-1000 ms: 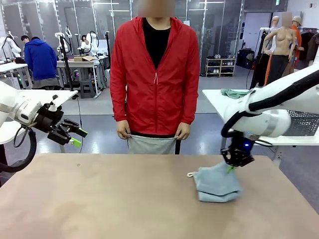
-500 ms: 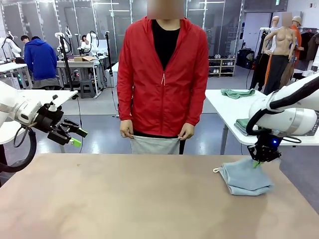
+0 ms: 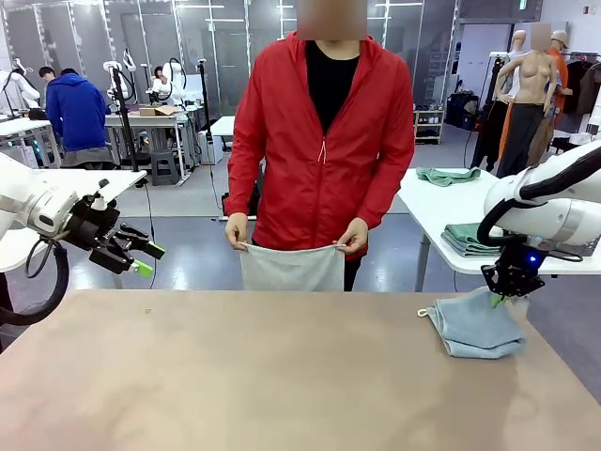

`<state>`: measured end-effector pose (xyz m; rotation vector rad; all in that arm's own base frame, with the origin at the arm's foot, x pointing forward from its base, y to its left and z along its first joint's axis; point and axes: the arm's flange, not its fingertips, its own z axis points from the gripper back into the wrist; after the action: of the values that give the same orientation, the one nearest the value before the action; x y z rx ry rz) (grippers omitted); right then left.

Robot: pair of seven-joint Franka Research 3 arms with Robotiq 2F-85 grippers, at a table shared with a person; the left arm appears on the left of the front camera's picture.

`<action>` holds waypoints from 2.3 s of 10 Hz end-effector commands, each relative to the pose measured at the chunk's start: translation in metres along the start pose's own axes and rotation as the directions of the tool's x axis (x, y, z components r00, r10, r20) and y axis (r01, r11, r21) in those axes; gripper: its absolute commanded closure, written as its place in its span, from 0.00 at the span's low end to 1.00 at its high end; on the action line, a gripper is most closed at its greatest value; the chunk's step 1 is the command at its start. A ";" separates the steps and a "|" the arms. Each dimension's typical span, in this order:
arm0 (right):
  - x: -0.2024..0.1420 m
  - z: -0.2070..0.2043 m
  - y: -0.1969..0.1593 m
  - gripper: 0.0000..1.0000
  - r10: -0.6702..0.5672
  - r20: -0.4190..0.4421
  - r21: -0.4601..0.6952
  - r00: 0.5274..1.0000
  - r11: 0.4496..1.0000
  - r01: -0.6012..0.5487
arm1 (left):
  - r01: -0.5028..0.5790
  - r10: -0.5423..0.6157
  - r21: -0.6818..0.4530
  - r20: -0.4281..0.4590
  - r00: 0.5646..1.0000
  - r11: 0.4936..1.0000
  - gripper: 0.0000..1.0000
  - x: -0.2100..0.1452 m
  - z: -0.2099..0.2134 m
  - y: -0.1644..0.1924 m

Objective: Fold the towels and place them in the basket.
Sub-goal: Place the folded Towel with hook on the right side of the table.

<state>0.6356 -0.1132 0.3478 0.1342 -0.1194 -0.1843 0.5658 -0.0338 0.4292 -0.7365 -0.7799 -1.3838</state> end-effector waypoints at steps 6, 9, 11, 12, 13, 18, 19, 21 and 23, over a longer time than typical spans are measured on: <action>0.009 0.004 -0.002 0.54 0.009 0.012 -0.036 1.000 0.999 -0.008 | 0.002 -0.002 0.008 -0.004 1.000 1.000 0.11 0.001 -0.001 0.000; -0.034 0.065 0.041 0.23 0.062 0.032 -0.053 0.998 0.997 -0.060 | 0.002 -0.002 0.008 -0.004 1.000 1.000 0.11 0.001 -0.001 0.000; -0.094 0.148 0.091 0.03 0.105 0.092 -0.099 0.990 0.990 -0.096 | 0.002 -0.002 0.008 -0.004 1.000 1.000 0.11 0.001 -0.001 0.000; -0.121 0.183 0.113 0.00 0.130 0.121 -0.109 0.984 0.987 -0.117 | 0.002 -0.002 0.008 -0.004 1.000 1.000 0.11 0.001 -0.001 0.000; -0.146 0.213 0.132 0.00 0.135 0.138 -0.103 0.981 0.987 -0.122 | 0.002 -0.002 0.008 -0.004 1.000 1.000 0.11 0.001 -0.001 0.000; -0.240 0.294 0.172 0.00 0.285 0.211 -0.023 0.935 0.958 -0.287 | 0.002 -0.002 0.008 -0.004 1.000 1.000 0.11 0.001 -0.001 0.000; -0.245 0.296 0.170 0.00 0.301 0.211 -0.015 0.930 0.952 -0.305 | 0.002 -0.002 0.008 -0.004 1.000 1.000 0.11 0.001 -0.001 0.000; -0.241 0.295 0.169 0.00 0.307 0.234 -0.025 0.922 0.950 -0.310 | 0.002 -0.002 0.008 -0.004 1.000 1.000 0.11 0.001 -0.001 0.000; -0.246 0.305 0.178 0.00 0.282 0.216 -0.038 0.935 0.959 -0.280 | 0.002 -0.002 0.008 -0.004 1.000 1.000 0.11 0.001 -0.001 0.000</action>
<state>0.3873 0.0674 0.6456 0.0885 -0.3595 0.0981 0.5659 -0.0340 0.4292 -0.7366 -0.7798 -1.3842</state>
